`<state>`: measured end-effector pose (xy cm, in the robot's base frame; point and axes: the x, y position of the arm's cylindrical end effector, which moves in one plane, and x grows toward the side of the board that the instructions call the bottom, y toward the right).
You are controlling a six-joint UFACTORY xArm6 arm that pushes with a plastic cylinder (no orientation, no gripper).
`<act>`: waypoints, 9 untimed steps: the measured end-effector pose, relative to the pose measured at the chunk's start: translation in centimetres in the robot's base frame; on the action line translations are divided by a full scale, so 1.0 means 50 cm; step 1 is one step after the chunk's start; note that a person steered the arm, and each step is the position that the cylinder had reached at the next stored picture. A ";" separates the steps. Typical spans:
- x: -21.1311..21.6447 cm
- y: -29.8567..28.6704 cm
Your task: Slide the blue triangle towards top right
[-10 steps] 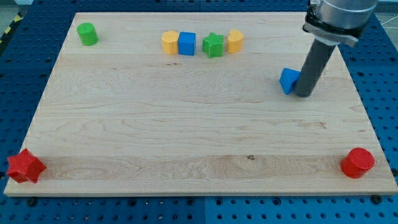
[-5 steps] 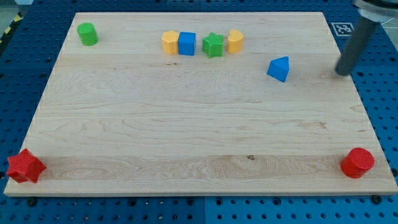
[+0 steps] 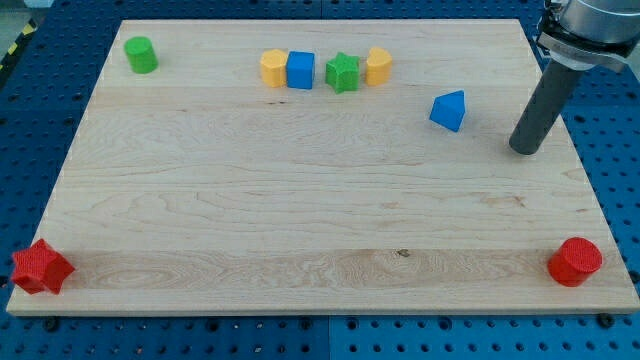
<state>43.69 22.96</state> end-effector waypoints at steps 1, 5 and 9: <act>0.000 -0.060; -0.001 -0.124; -0.135 -0.131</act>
